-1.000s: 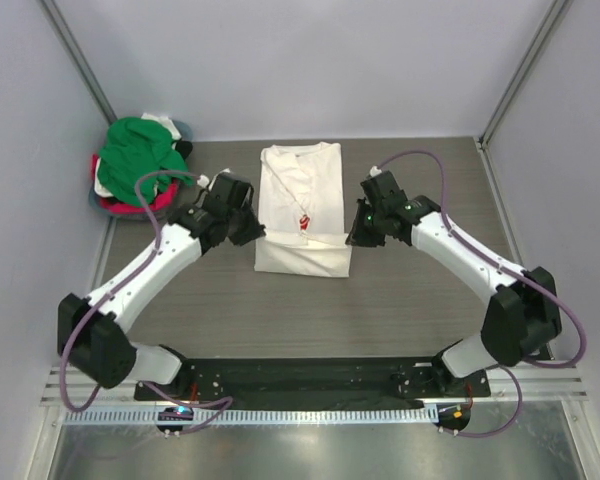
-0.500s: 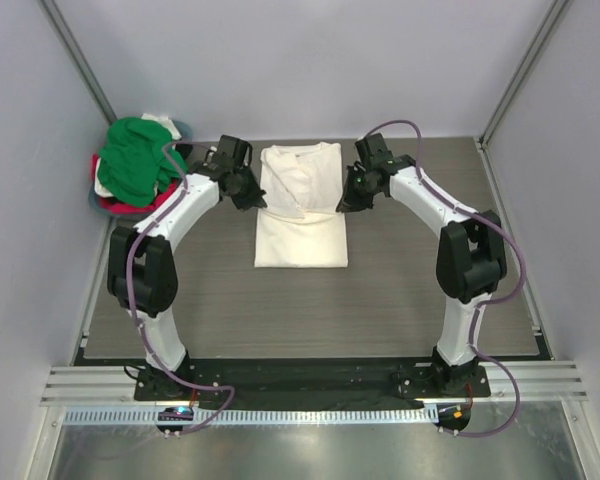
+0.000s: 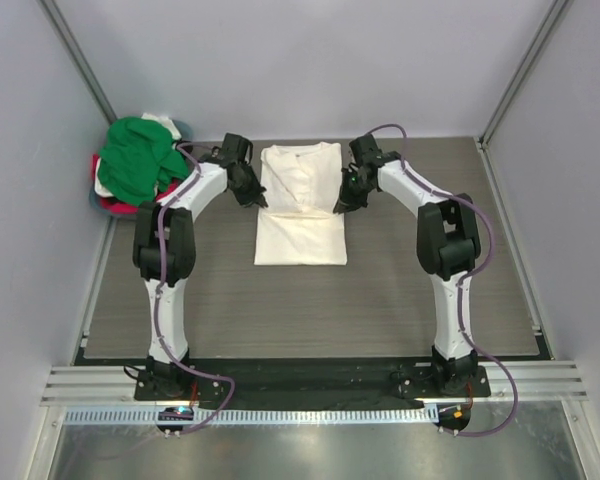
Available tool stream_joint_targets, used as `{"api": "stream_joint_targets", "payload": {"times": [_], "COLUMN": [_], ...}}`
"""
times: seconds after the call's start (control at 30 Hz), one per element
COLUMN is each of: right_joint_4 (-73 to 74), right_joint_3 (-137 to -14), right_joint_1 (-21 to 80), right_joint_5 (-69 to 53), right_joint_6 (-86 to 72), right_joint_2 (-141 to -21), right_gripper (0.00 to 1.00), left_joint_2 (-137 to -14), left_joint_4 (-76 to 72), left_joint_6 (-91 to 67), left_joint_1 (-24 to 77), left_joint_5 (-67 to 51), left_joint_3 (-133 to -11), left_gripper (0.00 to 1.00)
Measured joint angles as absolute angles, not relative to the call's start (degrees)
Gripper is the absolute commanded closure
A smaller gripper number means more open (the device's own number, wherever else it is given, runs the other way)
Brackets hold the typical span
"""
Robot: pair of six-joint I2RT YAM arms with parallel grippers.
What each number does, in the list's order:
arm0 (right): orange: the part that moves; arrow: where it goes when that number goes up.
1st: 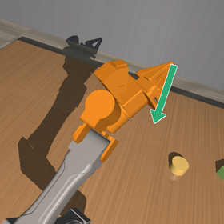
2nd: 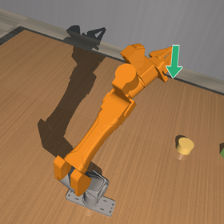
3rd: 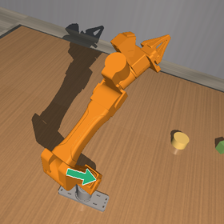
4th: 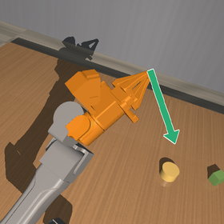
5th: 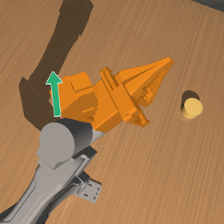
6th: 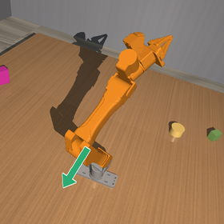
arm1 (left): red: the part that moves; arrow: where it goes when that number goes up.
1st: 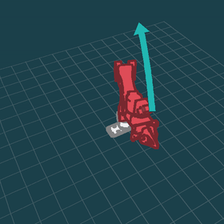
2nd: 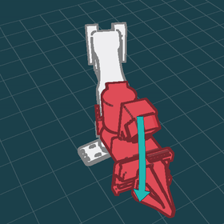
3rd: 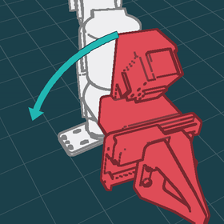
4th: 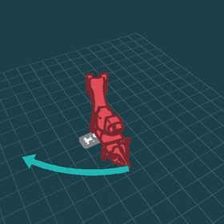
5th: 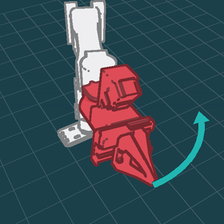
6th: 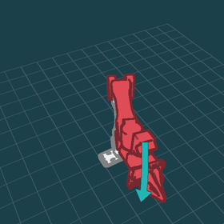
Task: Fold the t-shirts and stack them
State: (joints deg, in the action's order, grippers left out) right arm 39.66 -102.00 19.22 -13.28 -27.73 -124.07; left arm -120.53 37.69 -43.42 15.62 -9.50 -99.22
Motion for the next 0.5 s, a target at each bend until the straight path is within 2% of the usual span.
{"api": "stream_joint_targets", "payload": {"times": [0.07, 0.1, 0.13, 0.17, 0.23, 0.33, 0.37, 0.4, 0.5], "right_joint_4": [40.6, 41.5, 43.4, 44.8, 47.3, 49.6, 50.2, 49.6, 48.8], "right_joint_3": [-104.1, -106.2, -110.3, -114.0, -124.4, -132.1, -132.6, -131.2, -121.7], "right_joint_1": [18.9, 18.7, 18.5, 18.3, 17.6, 16.8, 16.6, 16.4, 16.7], "right_joint_5": [-13.3, -13.5, -13.5, -13.4, -13.1, -12.4, -12.0, -11.5, -9.9], "right_joint_6": [-28.1, -28.6, -29.1, -29.8, -30.5, -32.0, -32.3, -32.4, -32.5], "right_joint_2": [-126.0, -127.4, -129.8, -131.9, -137.3, -139.9, -139.2, -137.8, -130.2], "right_gripper": [0.78, 0.66, 0.53, 0.49, 0.45, 0.45, 0.44, 0.44, 0.44], "left_joint_2": [-123.8, -126.0, -128.0, -131.0, -136.5, -141.4, -141.0, -139.2, -128.3], "left_joint_4": [39.0, 40.2, 41.2, 43.1, 45.8, 50.9, 51.3, 50.8, 48.3], "left_joint_6": [-43.4, -43.7, -43.6, -44.1, -44.7, -44.8, -44.7, -44.7, -44.9], "left_joint_1": [15.1, 14.6, 14.2, 13.5, 12.1, 9.8, 9.2, 8.8, 7.5], "left_joint_5": [-10.3, -10.8, -11.3, -12.4, -14.0, -15.6, -15.7, -15.8, -16.1], "left_joint_3": [-102.5, -105.3, -108.1, -113.1, -122.9, -135.8, -136.0, -134.1, -119.8], "left_gripper": [0.83, 0.70, 0.66, 0.64, 0.56, 0.46, 0.44, 0.37, 0.23]}}
